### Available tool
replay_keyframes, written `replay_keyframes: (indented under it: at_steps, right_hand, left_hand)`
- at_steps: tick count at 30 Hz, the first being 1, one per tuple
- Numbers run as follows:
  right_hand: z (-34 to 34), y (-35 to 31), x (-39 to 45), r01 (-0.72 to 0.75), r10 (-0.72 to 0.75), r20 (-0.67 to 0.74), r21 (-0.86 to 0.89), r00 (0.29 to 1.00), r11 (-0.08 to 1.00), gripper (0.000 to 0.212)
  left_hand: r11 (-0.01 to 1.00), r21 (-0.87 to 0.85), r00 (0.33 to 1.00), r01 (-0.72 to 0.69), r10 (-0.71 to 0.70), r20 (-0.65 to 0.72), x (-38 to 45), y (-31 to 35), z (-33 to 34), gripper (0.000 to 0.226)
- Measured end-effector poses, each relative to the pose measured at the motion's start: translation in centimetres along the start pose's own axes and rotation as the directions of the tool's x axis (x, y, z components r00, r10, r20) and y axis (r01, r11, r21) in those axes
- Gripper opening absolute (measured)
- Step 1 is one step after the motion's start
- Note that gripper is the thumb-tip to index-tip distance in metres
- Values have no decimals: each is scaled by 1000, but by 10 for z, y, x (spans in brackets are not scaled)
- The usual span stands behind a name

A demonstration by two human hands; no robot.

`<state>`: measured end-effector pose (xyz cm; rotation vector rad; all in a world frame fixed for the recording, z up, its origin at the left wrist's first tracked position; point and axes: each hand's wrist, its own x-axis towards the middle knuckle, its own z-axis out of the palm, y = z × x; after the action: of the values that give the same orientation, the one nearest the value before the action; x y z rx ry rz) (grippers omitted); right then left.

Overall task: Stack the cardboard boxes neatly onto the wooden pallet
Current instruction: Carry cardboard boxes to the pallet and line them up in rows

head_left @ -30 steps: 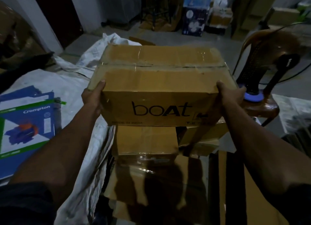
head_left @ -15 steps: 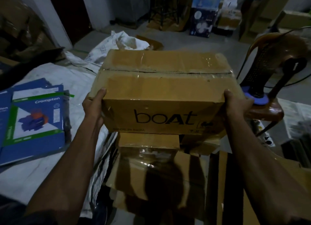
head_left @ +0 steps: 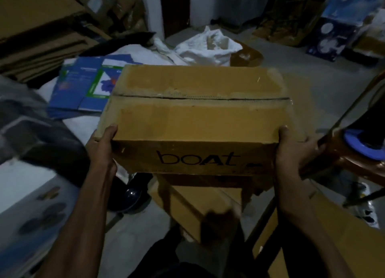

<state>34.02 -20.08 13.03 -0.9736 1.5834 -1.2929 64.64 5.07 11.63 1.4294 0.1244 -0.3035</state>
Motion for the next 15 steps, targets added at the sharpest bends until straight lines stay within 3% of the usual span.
replay_keyframes:
  at_steps: [7,15]
  right_hand:
    - [-52,15,-64,7,-12,275,20,961,1000,57]
    - [-61,35,-147,65,-32,500,-48,865,997,52]
  left_hand:
    - [995,-101,970,-22,-4,-244,-117,-17,-131,77]
    - [981,-192,860,-32,-71,-505,-207,-30,-256,67]
